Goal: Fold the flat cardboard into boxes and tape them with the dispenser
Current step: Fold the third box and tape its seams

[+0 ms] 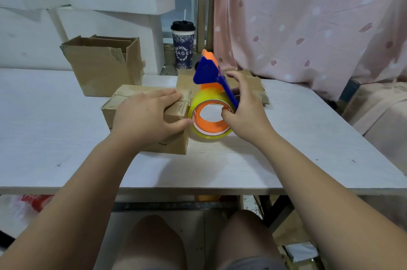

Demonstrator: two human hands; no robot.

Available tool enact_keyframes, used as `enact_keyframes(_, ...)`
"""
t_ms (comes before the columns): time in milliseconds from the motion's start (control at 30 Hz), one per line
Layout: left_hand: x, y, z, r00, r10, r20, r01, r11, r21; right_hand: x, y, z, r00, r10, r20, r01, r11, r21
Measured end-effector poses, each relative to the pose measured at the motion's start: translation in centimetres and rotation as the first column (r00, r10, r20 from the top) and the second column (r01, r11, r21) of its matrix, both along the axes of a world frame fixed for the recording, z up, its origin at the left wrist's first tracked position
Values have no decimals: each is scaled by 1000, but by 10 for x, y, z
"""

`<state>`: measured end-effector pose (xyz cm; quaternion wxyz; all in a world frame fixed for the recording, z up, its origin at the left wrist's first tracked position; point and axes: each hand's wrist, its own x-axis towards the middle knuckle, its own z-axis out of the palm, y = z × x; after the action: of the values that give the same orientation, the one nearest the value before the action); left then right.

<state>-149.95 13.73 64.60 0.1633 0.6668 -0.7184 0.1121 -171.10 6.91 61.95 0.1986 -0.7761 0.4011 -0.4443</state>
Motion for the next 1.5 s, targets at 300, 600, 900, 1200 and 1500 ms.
enact_keyframes(300, 2, -2, -4, 1000, -7, -18, 7, 999, -35, -12, -1, -11, 1000, 12, -2, -12, 980, -201)
enact_keyframes(600, 1, -3, -3, 999, 0, -32, -1, 1000, -25, -11, 1, -29, 999, -14, -50, 3, 974, -225)
enact_keyframes(900, 1, -3, -7, 999, 9, -32, -10, 999, -36, -29, 0, -14, 988, -87, 128, 98, 992, -80)
enact_keyframes(1200, 2, -4, -9, 999, 35, -27, -36, 998, -58, -62, 11, -15, 958, -108, -267, 66, 985, -162)
enact_keyframes(1500, -2, -2, -9, 997, 59, -49, -62, 996, -65, -61, 8, -2, 826, -129, -549, 23, 980, -195)
